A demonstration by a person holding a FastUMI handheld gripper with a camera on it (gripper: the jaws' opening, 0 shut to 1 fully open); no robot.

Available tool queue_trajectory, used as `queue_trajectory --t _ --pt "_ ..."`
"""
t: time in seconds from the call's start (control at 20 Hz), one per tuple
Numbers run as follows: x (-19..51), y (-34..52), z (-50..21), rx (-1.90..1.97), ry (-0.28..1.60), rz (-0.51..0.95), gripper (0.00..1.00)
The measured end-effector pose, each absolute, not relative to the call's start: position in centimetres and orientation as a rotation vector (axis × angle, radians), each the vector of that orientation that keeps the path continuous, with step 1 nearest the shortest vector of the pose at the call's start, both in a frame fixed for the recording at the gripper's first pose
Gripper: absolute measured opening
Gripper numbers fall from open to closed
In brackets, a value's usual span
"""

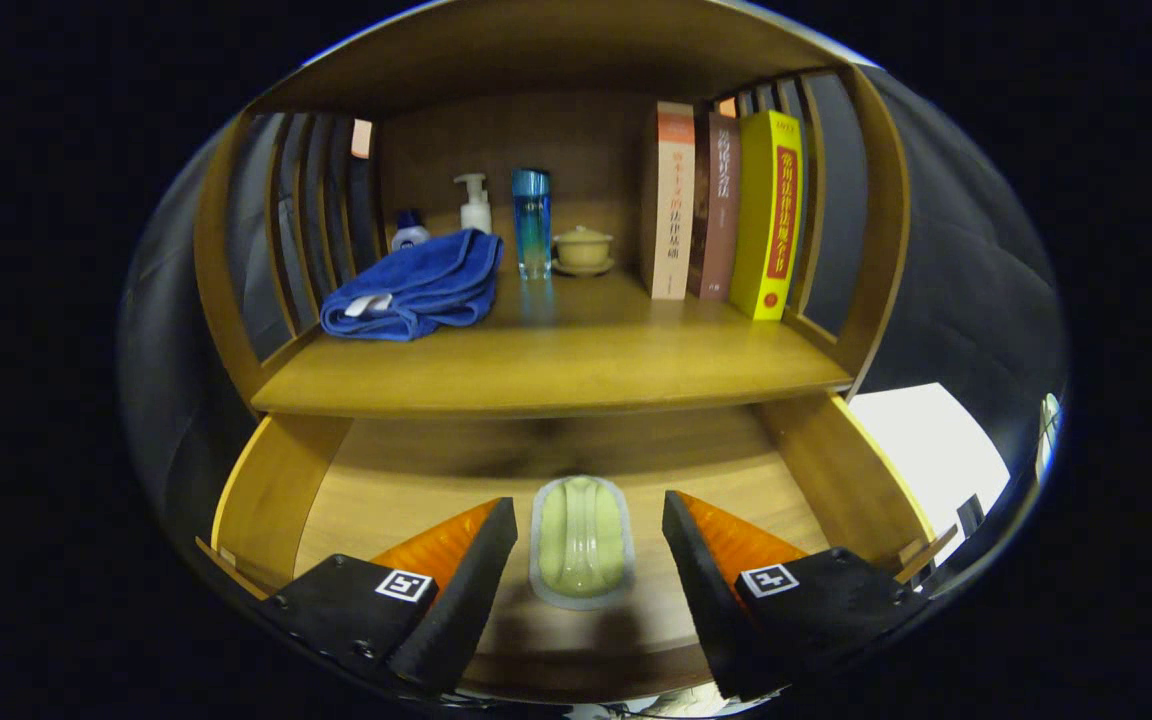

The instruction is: Pull open the drawer, take out the items inside it, and place them on the countertop above the cabinet.

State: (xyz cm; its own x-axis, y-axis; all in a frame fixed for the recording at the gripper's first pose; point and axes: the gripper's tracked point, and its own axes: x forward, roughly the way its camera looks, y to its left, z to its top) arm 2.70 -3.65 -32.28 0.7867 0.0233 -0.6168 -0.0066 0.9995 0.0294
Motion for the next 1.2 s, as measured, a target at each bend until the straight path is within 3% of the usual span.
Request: queue_trajectory --t 0.05,0.2,0.6,0.75,0.85,1.2 --pt "2.8 -3.7 -33.1 0.033 0.692 0.013 0.96" --pt "3.2 -3.6 -34.6 0.047 0.756 0.010 0.79" --pt "3.1 -2.8 -37.9 0.024 0.914 0.039 0.54" --pt "2.9 -2.5 -38.6 -0.008 0.953 0.055 0.52" --pt "2.8 -2.1 -38.8 0.002 0.960 0.061 0.30" --pt "3.1 -0.8 -34.7 0.049 0.905 0.088 0.26"
